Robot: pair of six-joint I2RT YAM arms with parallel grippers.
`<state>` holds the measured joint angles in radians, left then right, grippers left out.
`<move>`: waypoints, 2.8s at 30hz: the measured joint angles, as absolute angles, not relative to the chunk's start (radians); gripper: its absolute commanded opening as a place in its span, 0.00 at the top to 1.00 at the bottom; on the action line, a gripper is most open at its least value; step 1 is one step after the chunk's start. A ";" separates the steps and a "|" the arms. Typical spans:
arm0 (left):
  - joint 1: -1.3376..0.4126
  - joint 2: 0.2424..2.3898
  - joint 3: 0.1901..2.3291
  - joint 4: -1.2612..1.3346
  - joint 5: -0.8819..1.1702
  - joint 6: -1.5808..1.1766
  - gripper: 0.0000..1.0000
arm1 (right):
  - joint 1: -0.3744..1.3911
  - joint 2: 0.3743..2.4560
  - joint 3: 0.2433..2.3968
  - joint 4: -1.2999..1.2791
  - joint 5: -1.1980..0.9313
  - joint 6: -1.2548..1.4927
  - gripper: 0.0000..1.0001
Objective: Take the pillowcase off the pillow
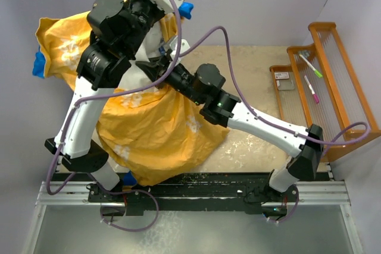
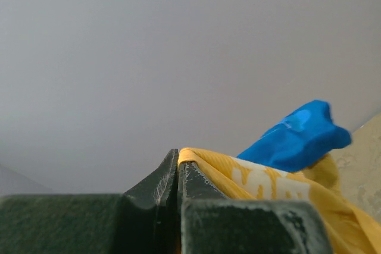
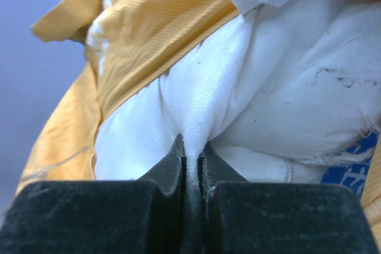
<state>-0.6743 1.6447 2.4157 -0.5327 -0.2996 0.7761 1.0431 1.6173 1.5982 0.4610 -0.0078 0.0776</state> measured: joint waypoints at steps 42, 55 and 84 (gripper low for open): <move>-0.365 1.699 2.395 -0.389 -0.111 0.690 0.08 | 0.680 1.460 1.575 0.363 0.352 0.163 1.00; -0.378 1.408 2.251 -0.610 0.221 0.590 0.00 | 0.681 1.565 1.641 0.328 0.384 0.205 1.00; -0.430 1.563 2.140 -0.788 0.231 0.457 0.12 | 0.701 1.418 1.448 0.333 0.397 0.208 1.00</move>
<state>-0.4305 1.5635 2.1395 -0.7883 0.2314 0.4568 0.7006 1.4178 1.4475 0.3328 0.3965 0.2081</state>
